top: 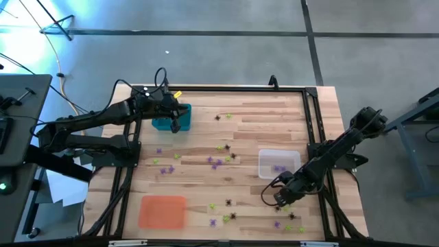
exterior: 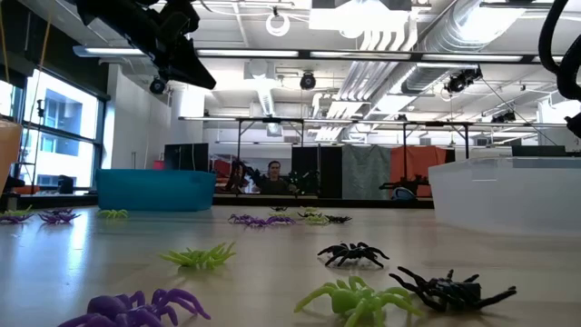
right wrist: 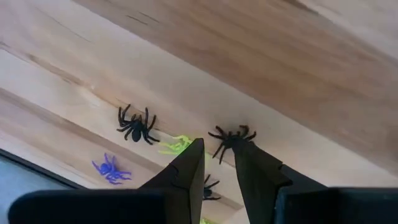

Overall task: Sort Halloween decoration
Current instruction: Put the black spider toy into the orange bin

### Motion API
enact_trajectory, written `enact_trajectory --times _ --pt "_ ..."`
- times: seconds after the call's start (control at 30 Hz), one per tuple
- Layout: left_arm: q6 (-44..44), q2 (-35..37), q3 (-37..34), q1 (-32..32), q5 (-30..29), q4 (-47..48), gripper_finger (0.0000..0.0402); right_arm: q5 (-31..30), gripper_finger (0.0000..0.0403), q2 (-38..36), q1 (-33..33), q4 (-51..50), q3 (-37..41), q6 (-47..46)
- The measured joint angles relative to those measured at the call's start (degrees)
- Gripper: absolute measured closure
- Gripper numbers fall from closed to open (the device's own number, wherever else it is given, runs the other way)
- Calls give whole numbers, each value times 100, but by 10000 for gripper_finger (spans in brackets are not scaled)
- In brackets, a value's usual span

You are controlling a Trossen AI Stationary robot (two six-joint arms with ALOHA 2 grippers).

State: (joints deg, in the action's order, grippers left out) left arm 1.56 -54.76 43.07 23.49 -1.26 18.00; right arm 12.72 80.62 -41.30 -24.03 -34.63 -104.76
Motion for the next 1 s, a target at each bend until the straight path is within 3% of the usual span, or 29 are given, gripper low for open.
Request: enact_trajectory --times 0.13,0.47,0.83,1.0 --pt "-109 1 -2 -1 0 0 348 -547 317 0 0 -193 0 370" --pt "-603 0 -2 -2 0 -59 348 -214 315 -4 0 -290 -374 1035" --pt "-1200 2 -2 -28 81 -118 348 -20 224 -4 -145 -482 -466 2026" --pt "-1378 0 -2 -203 85 -117 348 -206 214 72 -407 -789 -466 1983"
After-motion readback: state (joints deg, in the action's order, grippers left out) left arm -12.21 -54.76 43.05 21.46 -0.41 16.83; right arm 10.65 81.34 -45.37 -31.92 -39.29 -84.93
